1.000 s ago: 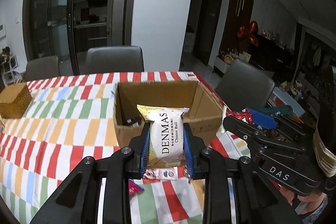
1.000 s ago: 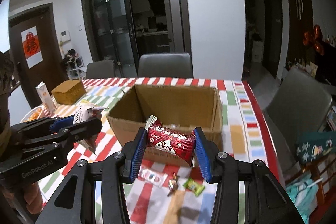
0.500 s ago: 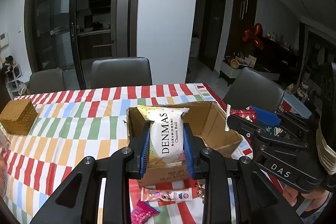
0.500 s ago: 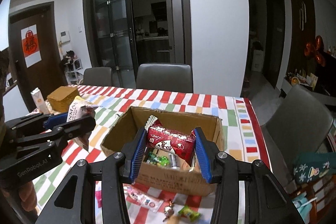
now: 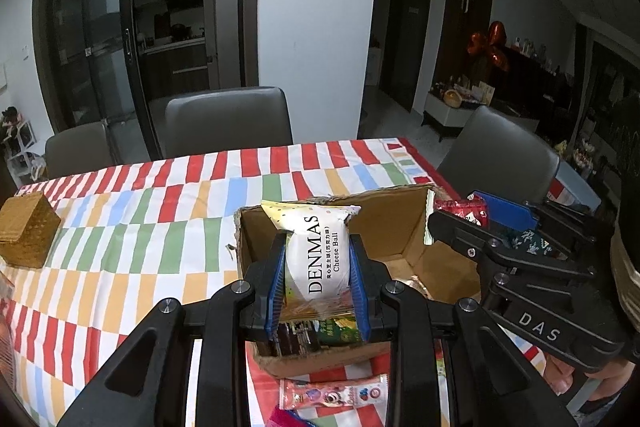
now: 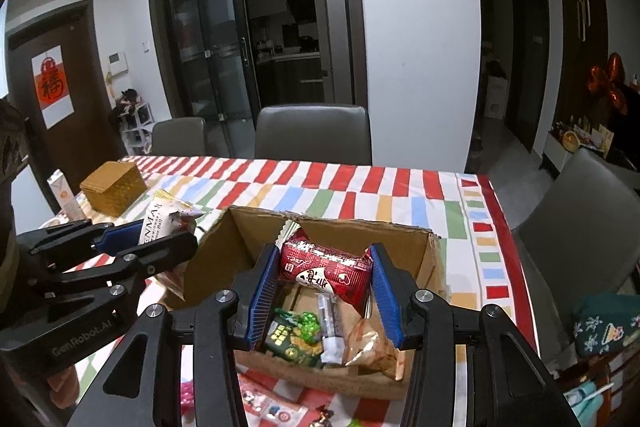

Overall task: Organize snacks
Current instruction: 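Carry both packets over the box and open both tools to release them, then grasp the gold-wrapped candy with the right tool while the left tool grasps the pink packet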

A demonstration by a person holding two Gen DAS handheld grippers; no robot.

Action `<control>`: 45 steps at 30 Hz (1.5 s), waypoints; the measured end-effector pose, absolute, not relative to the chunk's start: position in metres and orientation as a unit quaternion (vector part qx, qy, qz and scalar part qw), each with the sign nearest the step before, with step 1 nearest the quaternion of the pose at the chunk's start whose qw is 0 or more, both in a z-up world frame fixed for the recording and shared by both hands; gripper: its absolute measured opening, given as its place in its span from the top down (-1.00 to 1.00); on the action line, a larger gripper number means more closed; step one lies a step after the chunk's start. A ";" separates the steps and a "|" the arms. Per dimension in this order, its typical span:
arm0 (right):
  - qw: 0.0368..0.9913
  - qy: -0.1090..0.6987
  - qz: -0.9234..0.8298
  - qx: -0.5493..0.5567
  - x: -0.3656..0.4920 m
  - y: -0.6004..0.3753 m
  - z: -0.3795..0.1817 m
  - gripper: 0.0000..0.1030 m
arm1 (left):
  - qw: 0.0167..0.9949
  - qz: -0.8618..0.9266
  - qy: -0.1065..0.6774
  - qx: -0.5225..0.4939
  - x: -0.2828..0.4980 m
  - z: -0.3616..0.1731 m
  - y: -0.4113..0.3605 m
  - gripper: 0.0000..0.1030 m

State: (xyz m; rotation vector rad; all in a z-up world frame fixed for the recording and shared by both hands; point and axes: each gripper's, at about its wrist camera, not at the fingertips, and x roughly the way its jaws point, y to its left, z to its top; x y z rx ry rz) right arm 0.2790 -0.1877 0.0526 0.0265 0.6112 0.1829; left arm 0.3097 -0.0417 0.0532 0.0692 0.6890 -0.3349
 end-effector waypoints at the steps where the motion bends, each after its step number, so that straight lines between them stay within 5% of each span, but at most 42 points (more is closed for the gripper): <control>1: 0.949 0.303 0.089 0.013 0.282 -0.188 0.051 0.08 | 0.927 -0.162 0.337 0.036 0.312 0.051 -0.042 0.41; 5: 0.947 0.311 0.077 0.019 0.291 -0.189 0.042 -0.29 | 0.929 -0.145 0.336 0.047 0.312 0.046 -0.041 -0.10; 25: 0.959 0.276 0.064 0.004 0.222 -0.180 0.046 -0.33 | 0.946 -0.112 0.300 0.055 0.235 0.059 -0.011 -0.25; 45: 0.939 0.338 0.065 0.014 0.180 -0.170 -0.009 -0.33 | 0.922 -0.100 0.368 0.070 0.184 -0.007 0.005 -0.30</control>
